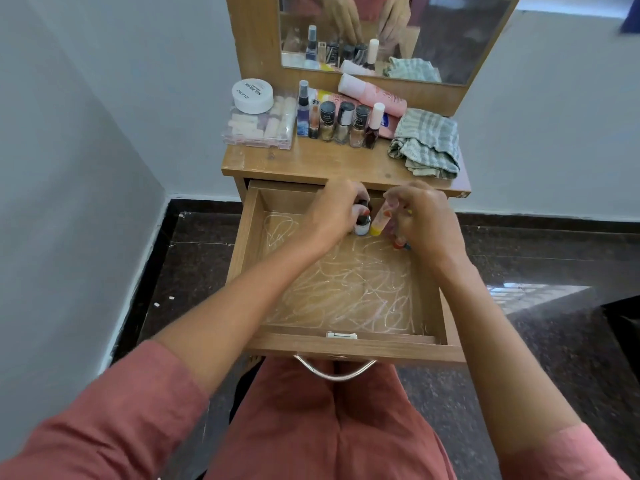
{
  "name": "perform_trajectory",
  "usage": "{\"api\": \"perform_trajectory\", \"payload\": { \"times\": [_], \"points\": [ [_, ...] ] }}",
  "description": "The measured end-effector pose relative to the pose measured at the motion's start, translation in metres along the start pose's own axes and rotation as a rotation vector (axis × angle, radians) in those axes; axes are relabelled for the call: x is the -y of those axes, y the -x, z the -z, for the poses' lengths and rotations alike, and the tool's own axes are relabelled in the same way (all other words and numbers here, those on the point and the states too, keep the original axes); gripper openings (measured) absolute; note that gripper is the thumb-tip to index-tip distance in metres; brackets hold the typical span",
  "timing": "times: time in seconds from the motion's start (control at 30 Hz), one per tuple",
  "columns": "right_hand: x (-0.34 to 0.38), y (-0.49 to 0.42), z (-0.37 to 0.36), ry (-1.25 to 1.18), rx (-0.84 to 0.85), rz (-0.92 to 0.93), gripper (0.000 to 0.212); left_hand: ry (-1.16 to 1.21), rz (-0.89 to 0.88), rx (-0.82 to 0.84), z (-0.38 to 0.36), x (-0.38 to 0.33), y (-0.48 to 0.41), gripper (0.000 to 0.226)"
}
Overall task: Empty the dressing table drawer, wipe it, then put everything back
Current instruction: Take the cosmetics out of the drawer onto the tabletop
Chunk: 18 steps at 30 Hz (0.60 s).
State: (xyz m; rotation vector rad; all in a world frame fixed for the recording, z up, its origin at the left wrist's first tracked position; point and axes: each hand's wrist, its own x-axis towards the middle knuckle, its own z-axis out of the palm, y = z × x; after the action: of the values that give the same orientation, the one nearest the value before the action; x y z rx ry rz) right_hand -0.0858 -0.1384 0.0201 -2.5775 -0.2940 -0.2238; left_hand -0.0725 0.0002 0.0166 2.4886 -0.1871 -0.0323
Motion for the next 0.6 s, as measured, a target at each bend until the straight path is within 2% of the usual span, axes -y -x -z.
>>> {"api": "perform_trajectory", "payload": {
  "times": [0.2, 0.37, 0.6],
  "points": [
    [0.031, -0.029, 0.014, -0.024, -0.054, 0.081, 0.023, 0.015, -0.064, -0.097, 0.054, -0.002, -0.006, 0.024],
    [0.052, -0.061, 0.013, -0.024, -0.078, 0.139, 0.006, -0.028, -0.060, -0.142, 0.091, 0.005, -0.028, 0.025],
    [0.071, -0.102, -0.003, 0.065, -0.058, 0.136, 0.018, -0.071, -0.027, -0.208, 0.105, 0.026, -0.052, 0.019]
  ]
}}
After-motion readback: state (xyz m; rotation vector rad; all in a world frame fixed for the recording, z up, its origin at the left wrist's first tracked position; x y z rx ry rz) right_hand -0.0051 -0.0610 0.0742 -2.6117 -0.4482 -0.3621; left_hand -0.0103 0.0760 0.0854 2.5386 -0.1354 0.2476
